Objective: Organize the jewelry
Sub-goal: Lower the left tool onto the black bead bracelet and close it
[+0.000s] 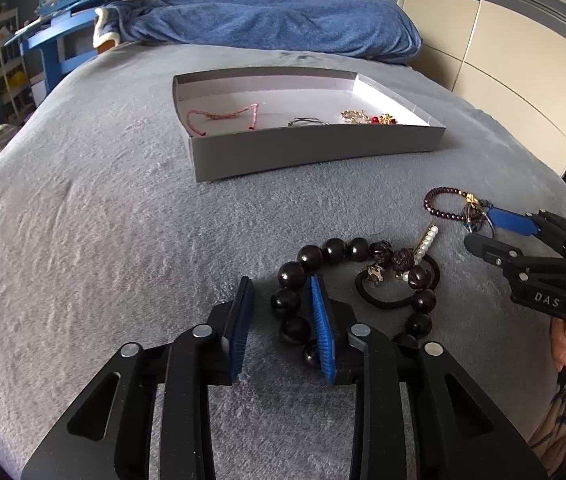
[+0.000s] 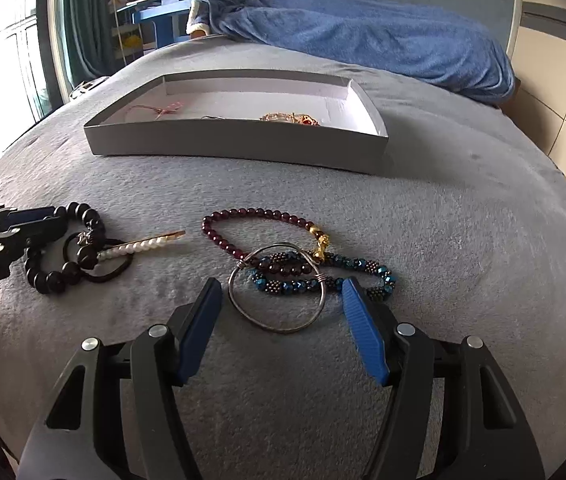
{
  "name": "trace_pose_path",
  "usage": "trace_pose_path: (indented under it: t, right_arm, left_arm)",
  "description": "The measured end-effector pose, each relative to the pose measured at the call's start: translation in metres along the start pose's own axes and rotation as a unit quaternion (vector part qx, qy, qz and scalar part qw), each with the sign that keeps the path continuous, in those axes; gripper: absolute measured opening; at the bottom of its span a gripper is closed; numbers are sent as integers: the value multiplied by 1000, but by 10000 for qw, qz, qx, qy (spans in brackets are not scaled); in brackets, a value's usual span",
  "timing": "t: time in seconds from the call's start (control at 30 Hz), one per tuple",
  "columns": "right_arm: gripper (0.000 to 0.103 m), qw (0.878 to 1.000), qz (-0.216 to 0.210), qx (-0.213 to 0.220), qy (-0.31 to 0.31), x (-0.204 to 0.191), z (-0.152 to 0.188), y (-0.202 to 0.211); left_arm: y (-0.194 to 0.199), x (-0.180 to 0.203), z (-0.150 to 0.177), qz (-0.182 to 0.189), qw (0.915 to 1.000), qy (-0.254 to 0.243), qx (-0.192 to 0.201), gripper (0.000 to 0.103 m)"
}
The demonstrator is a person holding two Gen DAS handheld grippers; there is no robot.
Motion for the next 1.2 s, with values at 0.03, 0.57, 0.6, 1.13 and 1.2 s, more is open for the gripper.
trace_pose_path:
  t: [0.03,0.57,0.6,1.13,1.2]
  right_arm:
    - [51,10000,-33,-6,16,-1,0,-1]
    - [49,9977,-226,608,-221,4,-5,22]
    - [49,9974,-231,635,-253,5,-5,23]
    - [49,9946,-329,834,-527,14,-7,33]
    - [49,9946,-326,832,-530,14,-7,33]
  left_arm:
    - [-1,1,0,-29,10000,-44,-16,35]
    - [-2,4,1,-215,9995,-251,1,36]
    - [-2,4,1,-226,9994,-253,5,31]
    - [34,10,-27,266,9983,7,520,15]
    - [37,11,-32,306,9979,43,572,15]
Point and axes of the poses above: each gripper's, at about its wrist camera, not at the fingertips, and y roughly against the way its jaws point, x to its right, z to its underside, the point moved 10 cm from there along -y, roughly the way its jaws point, and after that the axes turned 10 degrees about y, right-handed, at the moved point
